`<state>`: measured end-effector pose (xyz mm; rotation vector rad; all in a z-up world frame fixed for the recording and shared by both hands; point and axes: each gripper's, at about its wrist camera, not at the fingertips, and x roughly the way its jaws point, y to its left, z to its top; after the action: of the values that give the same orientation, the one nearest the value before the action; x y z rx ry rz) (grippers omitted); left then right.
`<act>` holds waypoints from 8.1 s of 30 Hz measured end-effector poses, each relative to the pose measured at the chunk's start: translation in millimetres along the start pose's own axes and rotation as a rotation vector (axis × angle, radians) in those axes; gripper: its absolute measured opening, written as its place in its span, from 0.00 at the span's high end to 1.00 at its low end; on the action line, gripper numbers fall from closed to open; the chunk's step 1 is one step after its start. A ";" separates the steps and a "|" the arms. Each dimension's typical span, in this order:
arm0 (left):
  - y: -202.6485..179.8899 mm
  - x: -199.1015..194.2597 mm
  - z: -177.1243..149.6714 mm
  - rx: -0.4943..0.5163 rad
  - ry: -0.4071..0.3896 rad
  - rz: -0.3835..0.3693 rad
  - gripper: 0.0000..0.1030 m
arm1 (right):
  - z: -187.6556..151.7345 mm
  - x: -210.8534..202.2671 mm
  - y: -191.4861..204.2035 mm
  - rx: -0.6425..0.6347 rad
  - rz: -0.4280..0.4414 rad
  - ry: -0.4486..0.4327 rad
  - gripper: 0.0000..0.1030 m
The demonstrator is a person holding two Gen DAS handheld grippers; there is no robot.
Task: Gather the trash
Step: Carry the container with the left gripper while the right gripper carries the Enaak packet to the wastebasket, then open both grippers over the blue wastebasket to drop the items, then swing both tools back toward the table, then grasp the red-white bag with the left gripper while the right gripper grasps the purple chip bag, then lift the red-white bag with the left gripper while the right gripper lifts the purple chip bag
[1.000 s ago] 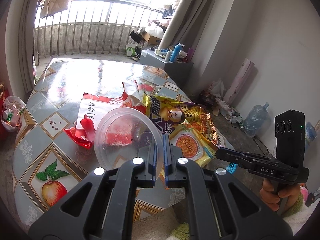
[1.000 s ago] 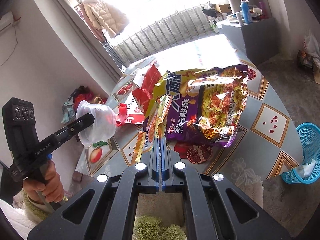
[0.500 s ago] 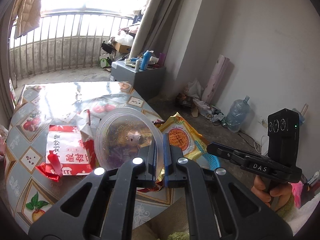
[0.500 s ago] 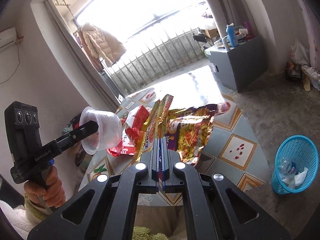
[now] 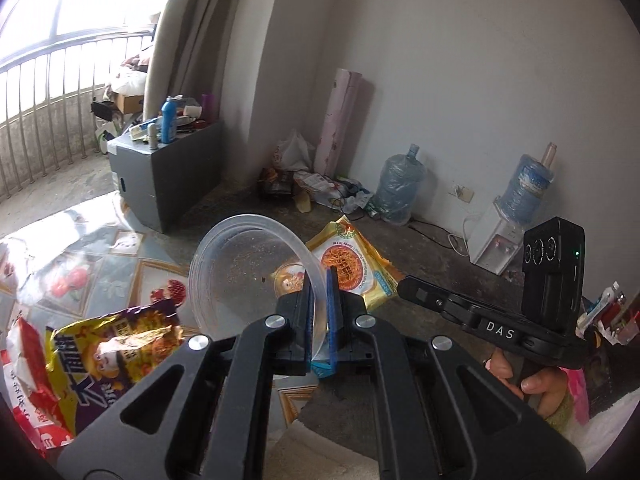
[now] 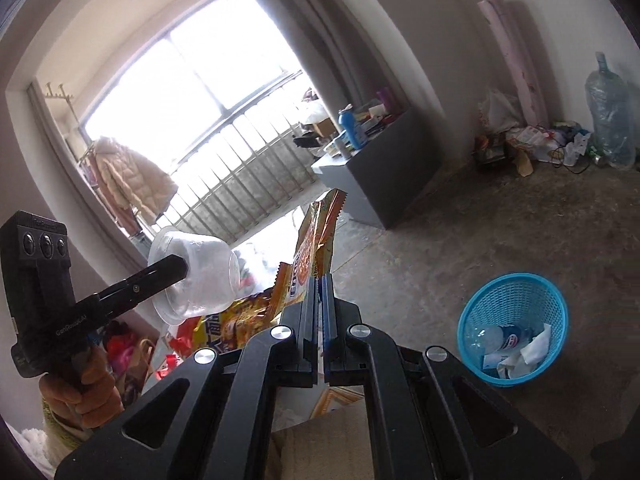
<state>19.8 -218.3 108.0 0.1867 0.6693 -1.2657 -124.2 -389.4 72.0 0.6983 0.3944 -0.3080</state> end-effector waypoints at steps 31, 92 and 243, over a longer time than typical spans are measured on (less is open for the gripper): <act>-54.5 340.3 -45.8 -0.008 0.569 -0.037 0.47 | -60.2 141.8 -307.1 0.480 -0.600 0.281 0.80; 174.7 -147.7 -137.2 -0.401 -0.086 0.572 0.15 | -63.2 174.9 106.2 -0.110 0.028 0.491 0.25; 146.8 -60.7 -149.6 -0.307 0.104 0.587 0.77 | -97.4 208.4 69.7 0.130 0.242 0.664 0.96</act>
<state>92.7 -50.3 -10.7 0.1791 0.8153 -0.5858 63.6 -302.8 -50.6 0.9615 0.9157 0.1419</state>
